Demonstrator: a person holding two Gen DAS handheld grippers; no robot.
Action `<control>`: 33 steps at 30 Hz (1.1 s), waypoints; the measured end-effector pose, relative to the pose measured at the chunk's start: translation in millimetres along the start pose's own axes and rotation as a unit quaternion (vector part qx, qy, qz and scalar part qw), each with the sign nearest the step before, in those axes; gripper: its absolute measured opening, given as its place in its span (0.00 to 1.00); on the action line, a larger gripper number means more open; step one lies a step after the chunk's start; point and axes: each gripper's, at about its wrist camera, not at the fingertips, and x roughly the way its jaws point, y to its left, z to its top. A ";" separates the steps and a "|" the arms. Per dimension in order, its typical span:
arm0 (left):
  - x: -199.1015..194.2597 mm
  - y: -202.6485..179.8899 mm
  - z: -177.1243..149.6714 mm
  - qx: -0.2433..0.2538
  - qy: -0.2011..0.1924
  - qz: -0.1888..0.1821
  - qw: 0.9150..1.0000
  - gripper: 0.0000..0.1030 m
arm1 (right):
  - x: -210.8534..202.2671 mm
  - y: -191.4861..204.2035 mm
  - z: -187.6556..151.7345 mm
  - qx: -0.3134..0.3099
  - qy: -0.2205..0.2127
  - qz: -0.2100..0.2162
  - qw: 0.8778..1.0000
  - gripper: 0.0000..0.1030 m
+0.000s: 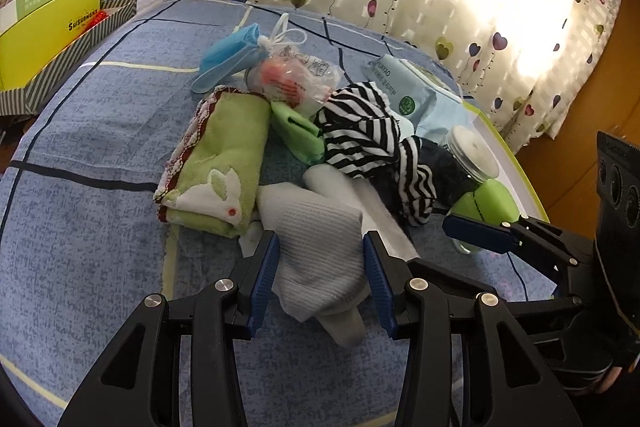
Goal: Organize soft objects
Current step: 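Grasp the grey sock with the left gripper while the right gripper grasps the folded white towel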
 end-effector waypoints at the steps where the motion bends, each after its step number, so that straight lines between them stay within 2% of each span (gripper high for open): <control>1: 0.5 1.8 -1.2 -0.002 0.003 0.004 1.000 0.49 | 1.0 0.4 0.4 0.000 0.000 0.002 1.000 0.55; 8: 7.8 17.3 -8.8 -0.035 0.019 -0.016 0.999 0.51 | 11.4 5.1 2.7 -0.008 0.014 0.006 1.000 0.54; 12: 10.8 15.4 -8.2 -0.030 0.015 -0.019 0.999 0.51 | 13.4 6.0 3.4 -0.010 0.018 0.004 1.000 0.54; 13: 10.8 15.6 -7.7 -0.030 0.014 -0.022 0.999 0.50 | 12.9 6.4 3.9 -0.011 0.017 0.004 1.000 0.54; 15: 9.7 17.4 -8.0 -0.030 0.014 -0.023 0.999 0.38 | 12.1 7.1 4.6 -0.013 0.016 0.003 1.000 0.54; 18: 4.7 22.8 -9.6 -0.034 0.013 -0.029 0.999 0.28 | 12.2 7.8 6.5 -0.015 0.014 0.005 1.000 0.54; 30: -16.4 33.5 -13.7 -0.030 -0.009 -0.022 0.999 0.23 | 40.3 14.2 13.2 -0.024 0.044 0.007 0.999 0.54; 31: -17.6 34.3 -13.7 -0.031 -0.011 -0.023 0.999 0.23 | 43.3 14.7 13.3 -0.026 0.047 0.007 0.999 0.51; 33: -17.7 33.5 -13.3 -0.030 -0.011 -0.024 0.999 0.23 | 44.5 16.9 13.1 -0.034 0.043 0.004 0.998 0.37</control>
